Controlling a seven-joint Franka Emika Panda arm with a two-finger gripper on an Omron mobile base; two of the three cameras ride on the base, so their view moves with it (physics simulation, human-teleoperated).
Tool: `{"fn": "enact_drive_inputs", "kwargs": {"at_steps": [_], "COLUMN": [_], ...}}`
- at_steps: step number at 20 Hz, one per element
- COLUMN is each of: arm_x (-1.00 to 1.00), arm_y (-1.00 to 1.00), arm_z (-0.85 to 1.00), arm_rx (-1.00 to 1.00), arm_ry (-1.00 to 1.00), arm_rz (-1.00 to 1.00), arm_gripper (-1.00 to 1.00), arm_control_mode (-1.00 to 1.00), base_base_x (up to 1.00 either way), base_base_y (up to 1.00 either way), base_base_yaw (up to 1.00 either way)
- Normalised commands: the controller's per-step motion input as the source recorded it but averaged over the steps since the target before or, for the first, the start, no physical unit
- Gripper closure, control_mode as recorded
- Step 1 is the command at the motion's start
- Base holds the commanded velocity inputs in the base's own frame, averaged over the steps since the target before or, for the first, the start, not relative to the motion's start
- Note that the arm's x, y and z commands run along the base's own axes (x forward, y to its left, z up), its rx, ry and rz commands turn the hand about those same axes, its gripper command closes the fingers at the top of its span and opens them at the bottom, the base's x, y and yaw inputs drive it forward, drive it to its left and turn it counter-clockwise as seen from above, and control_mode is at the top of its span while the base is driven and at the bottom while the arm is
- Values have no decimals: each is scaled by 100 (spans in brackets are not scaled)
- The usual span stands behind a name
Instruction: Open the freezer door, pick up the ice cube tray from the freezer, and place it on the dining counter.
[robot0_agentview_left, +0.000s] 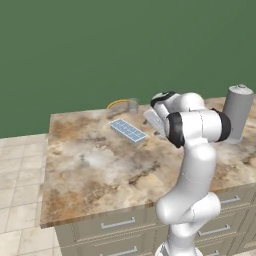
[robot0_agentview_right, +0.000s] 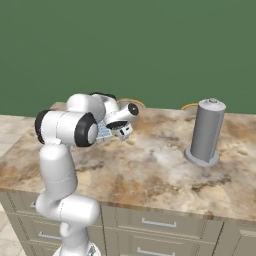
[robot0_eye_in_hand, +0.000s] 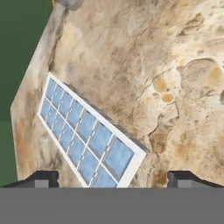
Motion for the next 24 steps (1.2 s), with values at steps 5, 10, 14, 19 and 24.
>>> {"fn": "enact_drive_inputs", "kwargs": {"at_steps": [5,10,14,19,24], "arm_x": [-64,-92,-97,-91,-99], "arm_y": [23,43,44,37,15], "arm_z": [61,49,36,32,45], "arm_rx": [-8,-6,-11,-12,-12], "arm_ry": [0,0,0,0,0], "arm_rz": [15,22,22,16,9], "arm_gripper": [-100,-100,-100,-100,-100], "arm_control_mode": [-100,-100,-100,-100,-100], "base_base_x": [0,0,0,0,0], "base_base_y": [0,0,0,0,0], "base_base_yaw": [0,0,0,0,0]}}
